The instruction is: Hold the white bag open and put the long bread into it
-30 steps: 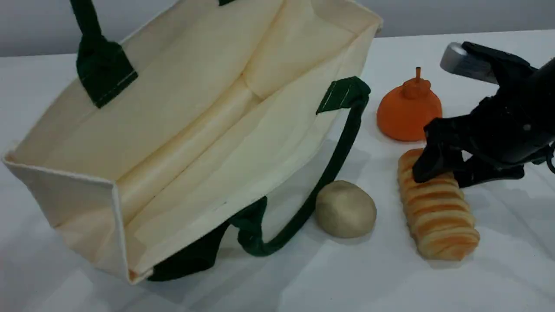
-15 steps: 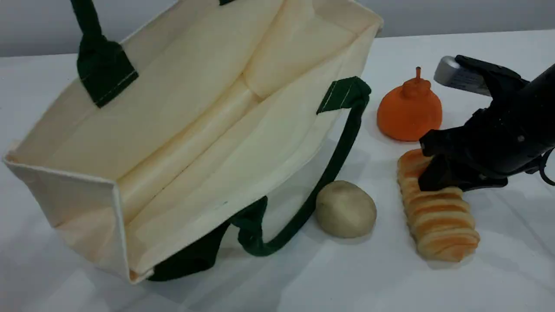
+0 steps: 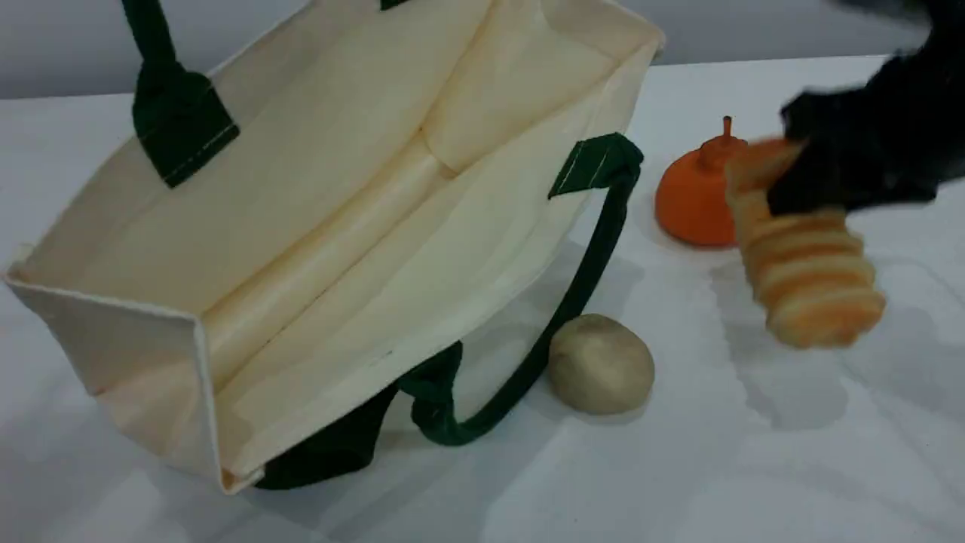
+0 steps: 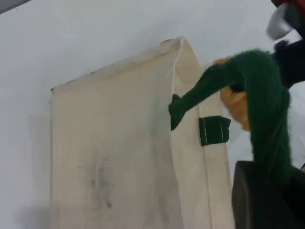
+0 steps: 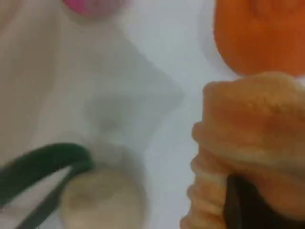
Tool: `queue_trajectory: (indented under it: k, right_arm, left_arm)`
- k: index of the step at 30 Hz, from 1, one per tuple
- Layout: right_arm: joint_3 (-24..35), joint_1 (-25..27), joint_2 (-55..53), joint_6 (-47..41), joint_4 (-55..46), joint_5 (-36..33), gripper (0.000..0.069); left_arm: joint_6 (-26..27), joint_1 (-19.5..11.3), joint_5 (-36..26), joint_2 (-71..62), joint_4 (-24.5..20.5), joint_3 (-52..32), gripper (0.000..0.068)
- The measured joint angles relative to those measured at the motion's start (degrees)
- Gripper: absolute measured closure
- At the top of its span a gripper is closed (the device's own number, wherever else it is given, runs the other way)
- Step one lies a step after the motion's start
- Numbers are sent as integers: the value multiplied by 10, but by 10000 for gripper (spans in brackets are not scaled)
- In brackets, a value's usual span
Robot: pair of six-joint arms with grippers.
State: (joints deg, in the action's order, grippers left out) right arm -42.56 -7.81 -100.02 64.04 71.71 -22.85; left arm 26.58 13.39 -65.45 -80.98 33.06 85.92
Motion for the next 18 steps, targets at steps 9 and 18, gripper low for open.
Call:
queue_trajectory:
  k: [9,18]
  right_arm:
    - [-1,-26,165,-152,-128,-84,577]
    - [-1,-156,181,-154,-66,-79,584]
  left_arm:
    - [0,0,3,-6,0,0,587]
    - [0,0,7,-6,3,0,587]
